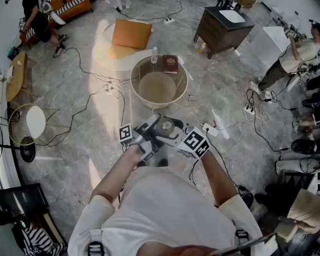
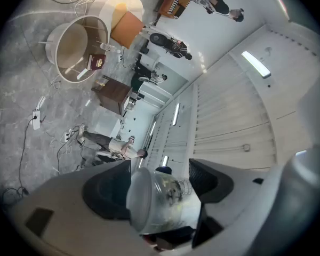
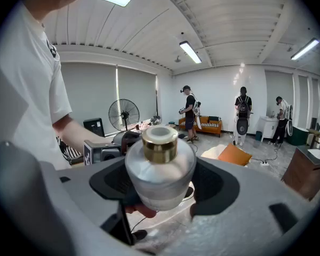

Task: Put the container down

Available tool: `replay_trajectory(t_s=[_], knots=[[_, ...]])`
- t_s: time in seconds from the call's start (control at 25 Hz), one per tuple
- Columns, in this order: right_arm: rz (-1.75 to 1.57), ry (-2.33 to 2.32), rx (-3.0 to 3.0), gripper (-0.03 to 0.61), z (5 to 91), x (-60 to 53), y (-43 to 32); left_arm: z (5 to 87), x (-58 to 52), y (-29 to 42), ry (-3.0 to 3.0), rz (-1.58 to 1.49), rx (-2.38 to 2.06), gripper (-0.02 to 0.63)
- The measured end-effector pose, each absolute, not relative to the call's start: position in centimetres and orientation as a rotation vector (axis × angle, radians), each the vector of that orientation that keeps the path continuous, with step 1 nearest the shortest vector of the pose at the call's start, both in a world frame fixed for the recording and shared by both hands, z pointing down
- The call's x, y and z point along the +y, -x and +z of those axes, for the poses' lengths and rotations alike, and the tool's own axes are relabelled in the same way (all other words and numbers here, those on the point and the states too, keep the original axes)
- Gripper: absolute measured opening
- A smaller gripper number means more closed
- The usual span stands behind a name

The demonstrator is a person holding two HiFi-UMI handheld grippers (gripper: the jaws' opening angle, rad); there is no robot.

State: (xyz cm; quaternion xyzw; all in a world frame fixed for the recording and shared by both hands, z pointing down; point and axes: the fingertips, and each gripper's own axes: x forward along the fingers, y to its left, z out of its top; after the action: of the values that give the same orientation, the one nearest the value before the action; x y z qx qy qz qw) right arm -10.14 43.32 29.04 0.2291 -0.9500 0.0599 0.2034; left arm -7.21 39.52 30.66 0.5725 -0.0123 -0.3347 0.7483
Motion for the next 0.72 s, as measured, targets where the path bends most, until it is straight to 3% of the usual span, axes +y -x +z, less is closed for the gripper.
replay_trajectory(t_s=[0.72], knots=[[0.157,-0.632,-2.656,0.334,29.2,43.4,8.2,30.9,39.6,5.4,-1.258,-0.740,-0.045,0.312]])
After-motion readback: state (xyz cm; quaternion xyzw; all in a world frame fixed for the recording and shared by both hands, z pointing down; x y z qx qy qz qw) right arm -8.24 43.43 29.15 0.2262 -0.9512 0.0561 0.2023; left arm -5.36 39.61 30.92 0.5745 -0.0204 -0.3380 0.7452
